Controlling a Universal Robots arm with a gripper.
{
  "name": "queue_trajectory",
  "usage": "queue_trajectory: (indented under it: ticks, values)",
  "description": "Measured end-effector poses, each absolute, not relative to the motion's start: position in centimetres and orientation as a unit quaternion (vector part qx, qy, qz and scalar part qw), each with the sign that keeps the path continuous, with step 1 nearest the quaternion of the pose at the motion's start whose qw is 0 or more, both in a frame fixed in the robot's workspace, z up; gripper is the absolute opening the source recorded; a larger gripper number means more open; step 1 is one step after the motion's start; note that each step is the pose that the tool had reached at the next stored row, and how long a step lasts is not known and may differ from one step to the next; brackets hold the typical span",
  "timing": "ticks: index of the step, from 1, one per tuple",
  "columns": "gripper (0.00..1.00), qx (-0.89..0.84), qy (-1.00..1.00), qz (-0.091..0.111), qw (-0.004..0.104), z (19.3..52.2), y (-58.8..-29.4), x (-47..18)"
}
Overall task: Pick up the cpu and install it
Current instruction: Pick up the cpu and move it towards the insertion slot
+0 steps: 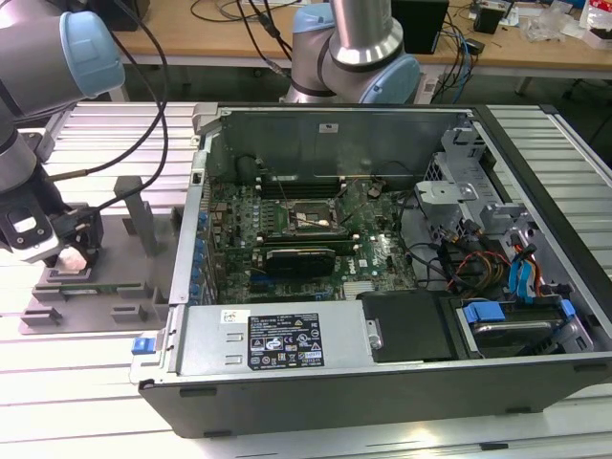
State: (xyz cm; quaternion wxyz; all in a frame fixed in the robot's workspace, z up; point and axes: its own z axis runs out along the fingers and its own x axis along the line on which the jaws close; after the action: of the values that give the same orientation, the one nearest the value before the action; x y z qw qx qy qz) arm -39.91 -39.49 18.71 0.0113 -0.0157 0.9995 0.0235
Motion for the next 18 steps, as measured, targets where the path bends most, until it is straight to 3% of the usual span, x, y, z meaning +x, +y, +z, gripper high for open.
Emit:
queue_trajectory:
  ticks: [6,8,18]
  values:
    - [0.62,-0.016,1.000,0.023,0.011,18.7,-39.5,-39.8]
    - [0.55,-0.016,1.000,0.023,0.011,18.7,-39.5,-39.8]
    - [0.55,-0.016,1.000,0.023,0.011,19.8,-39.5,-39.8]
